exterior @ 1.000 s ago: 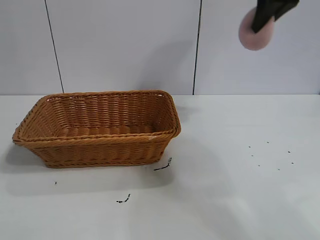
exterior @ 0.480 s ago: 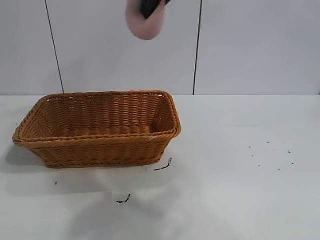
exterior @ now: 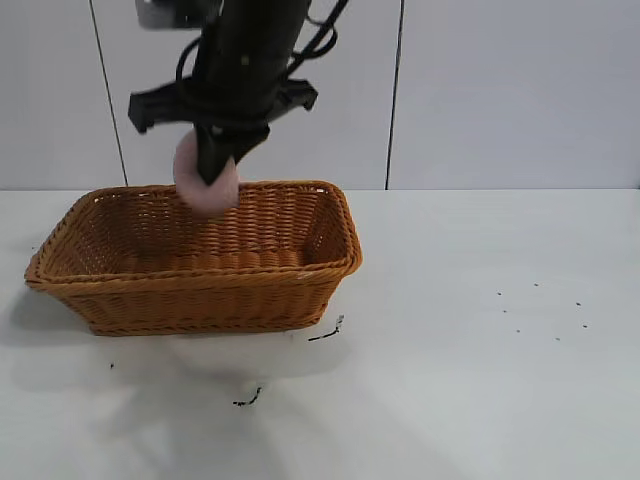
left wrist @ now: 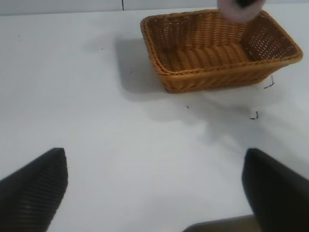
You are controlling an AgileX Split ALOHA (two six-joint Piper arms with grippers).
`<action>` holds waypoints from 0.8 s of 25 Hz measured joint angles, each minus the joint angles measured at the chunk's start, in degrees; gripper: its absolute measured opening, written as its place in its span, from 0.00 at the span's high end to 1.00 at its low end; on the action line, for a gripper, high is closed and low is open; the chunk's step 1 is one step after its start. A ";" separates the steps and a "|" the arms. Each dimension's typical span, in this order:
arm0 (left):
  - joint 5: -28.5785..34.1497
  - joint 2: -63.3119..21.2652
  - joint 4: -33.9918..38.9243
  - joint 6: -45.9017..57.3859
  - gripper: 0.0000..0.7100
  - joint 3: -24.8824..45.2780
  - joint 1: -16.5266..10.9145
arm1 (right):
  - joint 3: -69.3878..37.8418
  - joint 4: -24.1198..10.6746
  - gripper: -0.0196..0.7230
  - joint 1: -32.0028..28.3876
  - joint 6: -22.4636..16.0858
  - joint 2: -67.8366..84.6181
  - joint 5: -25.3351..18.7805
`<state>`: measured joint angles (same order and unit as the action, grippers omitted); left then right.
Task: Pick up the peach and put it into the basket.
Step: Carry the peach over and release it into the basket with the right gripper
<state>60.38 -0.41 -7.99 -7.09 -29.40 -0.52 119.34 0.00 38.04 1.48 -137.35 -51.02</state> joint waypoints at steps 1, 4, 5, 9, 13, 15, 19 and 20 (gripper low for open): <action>0.00 0.00 0.00 0.00 0.02 0.00 0.00 | 0.00 0.33 0.82 0.00 -0.17 -0.05 -0.39; 0.00 0.00 0.00 0.00 0.02 0.00 0.00 | 0.00 0.73 0.43 0.00 -0.23 0.05 -2.55; 0.00 0.00 0.00 0.00 0.02 0.00 0.00 | 0.00 0.73 0.28 0.00 -0.23 0.05 -2.92; 0.00 0.00 0.00 0.00 0.02 0.00 0.00 | 2.70 0.00 0.07 0.00 -0.34 0.44 -4.77; 0.00 0.00 0.00 0.00 0.02 0.00 0.00 | 10.34 -0.56 0.05 -0.13 -0.34 1.73 -8.79; 0.00 0.00 0.00 0.00 0.02 0.00 0.00 | 15.46 -0.61 0.05 -0.75 -0.34 2.13 -11.20; 0.00 0.00 0.00 0.00 0.02 0.00 0.00 | 21.18 -0.61 0.05 -4.55 -0.35 2.53 -13.94; 0.00 0.00 0.00 0.00 0.02 0.00 0.00 | 21.43 -0.61 0.05 -5.78 -0.35 2.53 -14.49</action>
<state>60.38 -0.41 -7.99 -7.09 -29.40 -0.52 140.77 -0.61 32.26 1.13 -134.82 -65.51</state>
